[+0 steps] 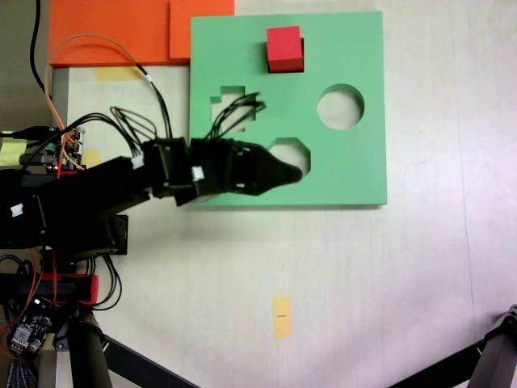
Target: Put the square block into the corresponding hole
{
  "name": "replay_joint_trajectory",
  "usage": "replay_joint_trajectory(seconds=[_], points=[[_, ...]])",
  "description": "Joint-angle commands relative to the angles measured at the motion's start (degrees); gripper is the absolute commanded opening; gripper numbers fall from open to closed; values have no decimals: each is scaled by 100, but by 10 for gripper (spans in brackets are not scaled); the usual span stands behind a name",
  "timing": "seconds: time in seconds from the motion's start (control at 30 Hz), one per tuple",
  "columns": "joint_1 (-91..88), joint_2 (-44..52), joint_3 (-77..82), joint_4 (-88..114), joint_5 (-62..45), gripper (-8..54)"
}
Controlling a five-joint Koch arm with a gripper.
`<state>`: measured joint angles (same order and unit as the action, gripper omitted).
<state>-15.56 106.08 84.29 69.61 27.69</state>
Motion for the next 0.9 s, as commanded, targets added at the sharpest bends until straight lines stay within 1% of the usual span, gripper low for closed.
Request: replay_joint_trajectory(seconds=[0.0, 0.07, 0.17, 0.23, 0.3, 0.4, 0.5, 0.53, 0.6, 0.63, 0.87], points=[[369, 527, 483, -624, -1081, 455], [510, 1037, 1661, -1617, -2048, 454], [677, 1617, 3173, -2918, -2399, 447], [773, 2039, 4087, -3727, -2426, 447], [826, 2602, 5405, -4825, -2426, 447], [861, 2707, 6636, -6012, -2417, 448], [940, 2698, 8139, -7945, -2426, 447], [923, 2698, 8561, -8508, -2426, 439], [914, 2698, 9352, -9563, -2417, 386], [905, 2698, 9536, -9615, -2417, 379], [949, 2698, 9554, -7699, -2399, 379]])
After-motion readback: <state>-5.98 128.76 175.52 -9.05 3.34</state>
